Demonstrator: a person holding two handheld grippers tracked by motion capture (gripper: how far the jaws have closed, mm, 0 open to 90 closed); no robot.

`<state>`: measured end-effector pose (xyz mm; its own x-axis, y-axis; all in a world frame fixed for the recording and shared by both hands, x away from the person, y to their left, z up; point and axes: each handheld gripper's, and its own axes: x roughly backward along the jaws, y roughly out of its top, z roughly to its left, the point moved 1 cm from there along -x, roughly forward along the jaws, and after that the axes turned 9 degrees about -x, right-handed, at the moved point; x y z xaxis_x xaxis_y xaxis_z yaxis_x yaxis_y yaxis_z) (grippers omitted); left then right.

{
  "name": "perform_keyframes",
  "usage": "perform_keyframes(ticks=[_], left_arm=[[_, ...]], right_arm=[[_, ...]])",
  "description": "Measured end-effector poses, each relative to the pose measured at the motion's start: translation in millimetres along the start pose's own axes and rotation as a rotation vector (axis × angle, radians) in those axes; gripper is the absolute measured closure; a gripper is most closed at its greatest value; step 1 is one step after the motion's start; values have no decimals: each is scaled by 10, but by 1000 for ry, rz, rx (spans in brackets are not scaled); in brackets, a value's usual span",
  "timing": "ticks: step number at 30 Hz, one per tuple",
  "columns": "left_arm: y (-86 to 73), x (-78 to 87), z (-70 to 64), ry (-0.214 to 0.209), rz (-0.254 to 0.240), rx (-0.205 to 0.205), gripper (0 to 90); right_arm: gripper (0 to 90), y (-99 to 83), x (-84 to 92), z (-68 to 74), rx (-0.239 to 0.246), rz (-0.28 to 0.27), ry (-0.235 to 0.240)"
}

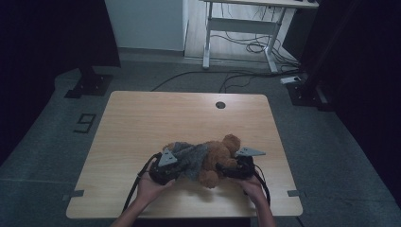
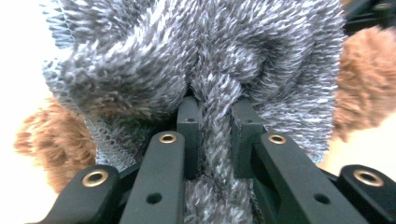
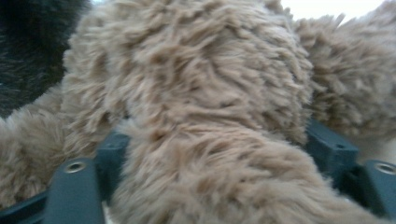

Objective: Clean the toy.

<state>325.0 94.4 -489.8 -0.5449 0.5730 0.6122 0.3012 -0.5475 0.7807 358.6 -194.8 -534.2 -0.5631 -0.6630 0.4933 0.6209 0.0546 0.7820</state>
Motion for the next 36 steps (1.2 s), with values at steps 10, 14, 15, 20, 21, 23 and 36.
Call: perform_keyframes(ticks=[10,14,15,20,21,23,36], left_arm=[[530,-97,126,22,-19,18,771],[880,-233,-124,-16,-49,-53,769],[946,-305,-192,-27,-40,-68,769],[935,-704,-334,-32,28,-90,769],[904,-720,-316,-36,18,-79,770],[864,-688,-271,-44,9,-60,771],[466,-162,30,78,25,-60,778]], right_arm=[[322,-26,20,-165,-38,-119,1],[324,-30,31,-139,6,-117,10],[327,-31,35,-128,18,-117,11],[354,-43,59,-138,19,-107,5],[358,-46,57,-153,13,-106,-3],[363,-54,55,-179,6,-112,6],[375,-57,62,-176,-18,-120,-1]])
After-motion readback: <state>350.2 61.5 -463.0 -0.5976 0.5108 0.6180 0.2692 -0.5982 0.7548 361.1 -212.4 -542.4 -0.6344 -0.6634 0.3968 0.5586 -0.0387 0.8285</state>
